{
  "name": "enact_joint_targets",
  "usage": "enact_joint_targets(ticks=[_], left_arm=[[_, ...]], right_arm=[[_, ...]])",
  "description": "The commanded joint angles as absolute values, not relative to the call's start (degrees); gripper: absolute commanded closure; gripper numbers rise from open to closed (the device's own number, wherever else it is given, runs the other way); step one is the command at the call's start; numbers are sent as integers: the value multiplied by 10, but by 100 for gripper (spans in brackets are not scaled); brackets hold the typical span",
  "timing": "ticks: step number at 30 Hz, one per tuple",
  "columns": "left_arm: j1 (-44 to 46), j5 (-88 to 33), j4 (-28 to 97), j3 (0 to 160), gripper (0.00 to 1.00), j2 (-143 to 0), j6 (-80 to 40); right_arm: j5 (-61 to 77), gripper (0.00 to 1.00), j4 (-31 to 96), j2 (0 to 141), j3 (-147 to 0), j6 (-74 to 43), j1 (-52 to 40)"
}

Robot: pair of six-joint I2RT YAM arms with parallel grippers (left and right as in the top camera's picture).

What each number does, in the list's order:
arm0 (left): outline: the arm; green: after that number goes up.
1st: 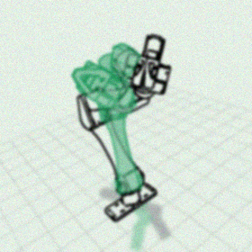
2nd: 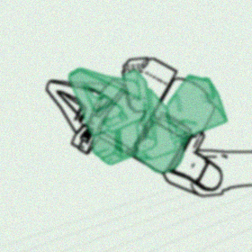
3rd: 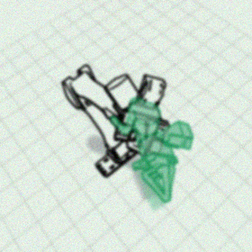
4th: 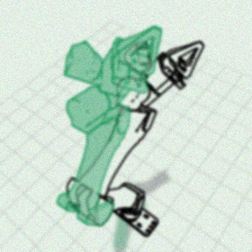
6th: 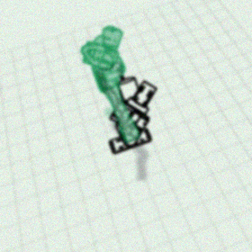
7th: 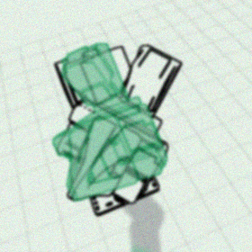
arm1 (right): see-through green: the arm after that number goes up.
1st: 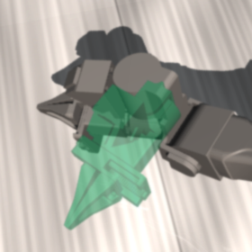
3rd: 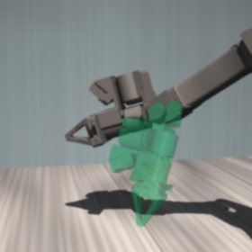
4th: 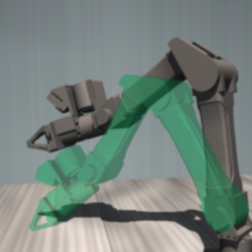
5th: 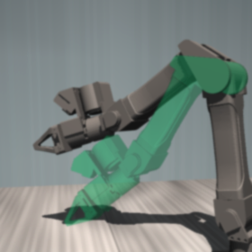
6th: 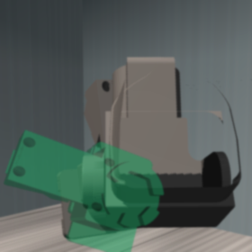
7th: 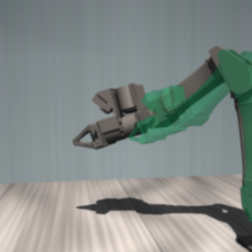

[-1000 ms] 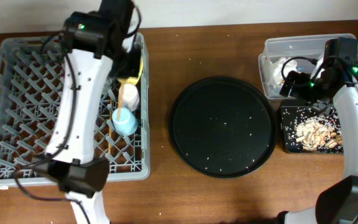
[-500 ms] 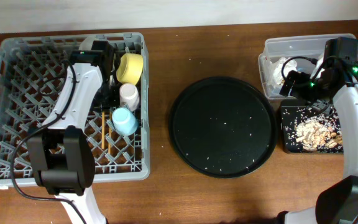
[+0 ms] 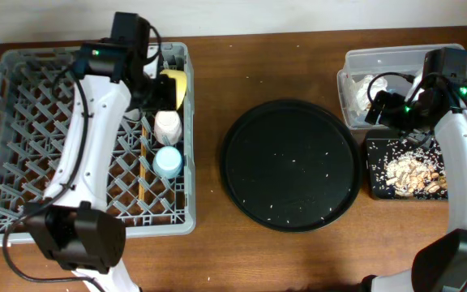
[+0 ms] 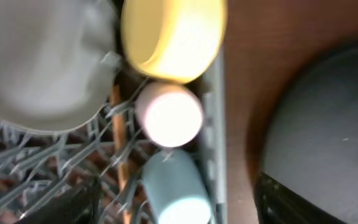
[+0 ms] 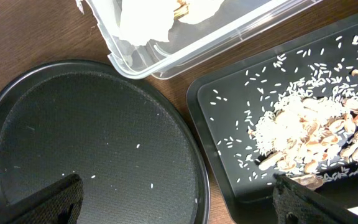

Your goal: Sort waste into correct bins and load items into the dishwasher rack

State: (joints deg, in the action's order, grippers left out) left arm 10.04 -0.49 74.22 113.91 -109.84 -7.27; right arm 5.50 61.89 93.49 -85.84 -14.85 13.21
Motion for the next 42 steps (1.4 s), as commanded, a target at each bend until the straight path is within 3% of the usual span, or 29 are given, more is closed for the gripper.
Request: enact_joint_targets(ticks=[1,3,5,13,20,24,27,32,37,42], left_arm=[[132,-18,722,1145,21,-1089,-65],[157,-18,696,1145,16,-1089,-65],[182,-18,676,1145,1,-1089,-65],[194,-18,678,1145,1,-1089,-65],[194,-18,678,1145,1,-1089,-65],[194,-18,678,1145,1,-1089,-65],[194,-18,678,1145,1,-1089,-65],[194,-18,678,1145,1,-1089,-65],[194,-18,678,1145,1,-1089,-65],[194,-18,678,1145,1,-1089,-65]], right_arm=[[58,2,618,932,-864,-150,135],[58,2,622,932,-864,-150,135],[78,2,635,929,-866,-135,135],[100,2,885,809,-1069,-73,135],[22,2,925,712,-1081,-59,136],[63,2,758,636,-1010,-58,133],[65,2,509,495,-750,-59,90],[75,2,225,307,-375,-64,32],[52,2,39,176,-148,-64,-23],[47,2,15,70,-30,-67,-34]])
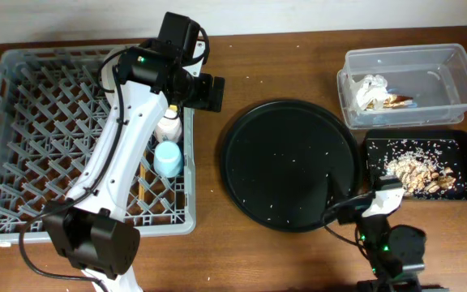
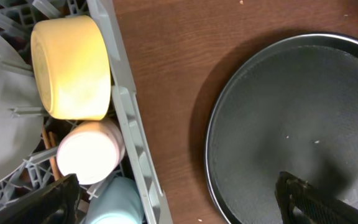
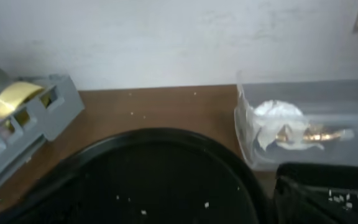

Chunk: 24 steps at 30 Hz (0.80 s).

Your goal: Sort waste into correct bins and load items into the dishwasher rack

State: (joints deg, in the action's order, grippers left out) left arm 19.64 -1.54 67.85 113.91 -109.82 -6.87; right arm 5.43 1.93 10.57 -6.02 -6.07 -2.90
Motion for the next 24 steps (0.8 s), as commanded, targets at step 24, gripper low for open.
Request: enact_joint_targets(ticks=[24], left_arm=[[192,103,605,1136,1,-1025,-29]], right_arm=[[43,2,41,4,-3,-66,-34]])
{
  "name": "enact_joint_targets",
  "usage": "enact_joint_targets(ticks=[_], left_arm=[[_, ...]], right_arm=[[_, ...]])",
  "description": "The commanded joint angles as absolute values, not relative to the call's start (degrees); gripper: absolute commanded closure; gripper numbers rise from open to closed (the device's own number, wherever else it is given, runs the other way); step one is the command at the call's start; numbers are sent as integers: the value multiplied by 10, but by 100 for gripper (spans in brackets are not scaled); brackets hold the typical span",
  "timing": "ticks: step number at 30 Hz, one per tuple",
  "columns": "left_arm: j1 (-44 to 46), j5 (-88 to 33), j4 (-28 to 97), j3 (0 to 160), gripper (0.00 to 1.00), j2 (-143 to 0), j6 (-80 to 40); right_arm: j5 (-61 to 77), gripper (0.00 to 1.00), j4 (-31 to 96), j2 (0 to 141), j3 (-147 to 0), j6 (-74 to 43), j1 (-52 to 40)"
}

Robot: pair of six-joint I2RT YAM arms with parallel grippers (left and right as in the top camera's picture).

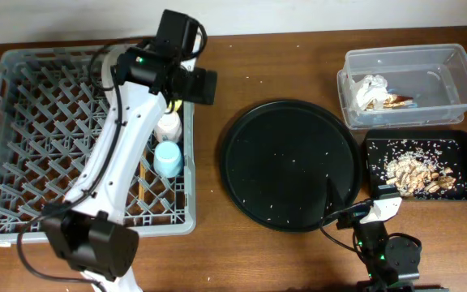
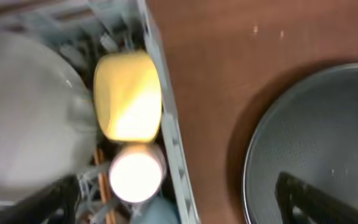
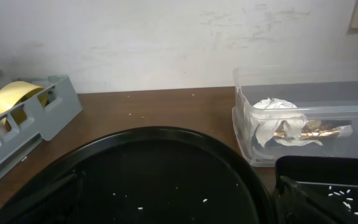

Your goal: Sort waste into correct bins and load items into the dishwasher rack

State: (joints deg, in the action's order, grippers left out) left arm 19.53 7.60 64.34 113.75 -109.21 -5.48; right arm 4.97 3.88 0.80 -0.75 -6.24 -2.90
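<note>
The grey dishwasher rack (image 1: 23, 97) holds a yellow bowl (image 2: 128, 96), a white plate (image 2: 23, 118), a pink-white cup (image 1: 167, 126), a light blue cup (image 1: 167, 158) and a wooden chopstick (image 1: 142, 174). My left gripper (image 1: 197, 85) hovers over the rack's far right edge, open and empty; in its wrist view the left gripper (image 2: 179, 208) frames the cups and the rack's wall. My right gripper (image 1: 353, 212) sits low at the table's front edge, open and empty, facing the round black tray (image 3: 154, 180). The clear bin (image 1: 428, 89) contains crumpled paper (image 3: 272, 121) and a wrapper.
A black rectangular tray (image 1: 452, 150) with rice and food scraps lies in front of the clear bin. The round black tray (image 1: 290, 166) carries only a few rice grains. A white wall stands behind the table.
My left gripper has shifted slightly left and back over the rack's edge, bringing more of the plate into its view. The right arm has barely moved at the front edge.
First my left gripper was low inside the rack by the bowl and cups, and my right gripper hung over the gap between the clear bin and the scrap tray. Later the left was raised at the rack's right edge and the right arm was down at the table's front.
</note>
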Motion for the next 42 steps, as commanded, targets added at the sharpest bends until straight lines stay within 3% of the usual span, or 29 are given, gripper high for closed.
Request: enact_joint_targets(ticks=[1,4,7,8,13,17,26,42], left_arm=[[188,101,551,1101,1,-984,-12],[153,81,389,918,1,-854,-12],[99,54,141,629,1,-668,-12],[69,53,40,468,1,-549,-12],[-18,54,-75,153,1,-251,-12],[-21,56,-110,13,1,-74,-12],[6,58,43,5,1,-3,6],[6,54,43,5,1,-3,16]], right_arm=[[43,2,41,4,-3,-66,-34],[43,2,41,4,-3,-66,-34],[43,2,41,4,-3,-66,-34],[43,2,41,4,-3,-66,-34],[43,2,41,4,-3,-66,-34],[43,2,41,4,-3,-66,-34],[43,2,41,4,-3,-66,-34],[43,2,41,4,-3,-66,-34]])
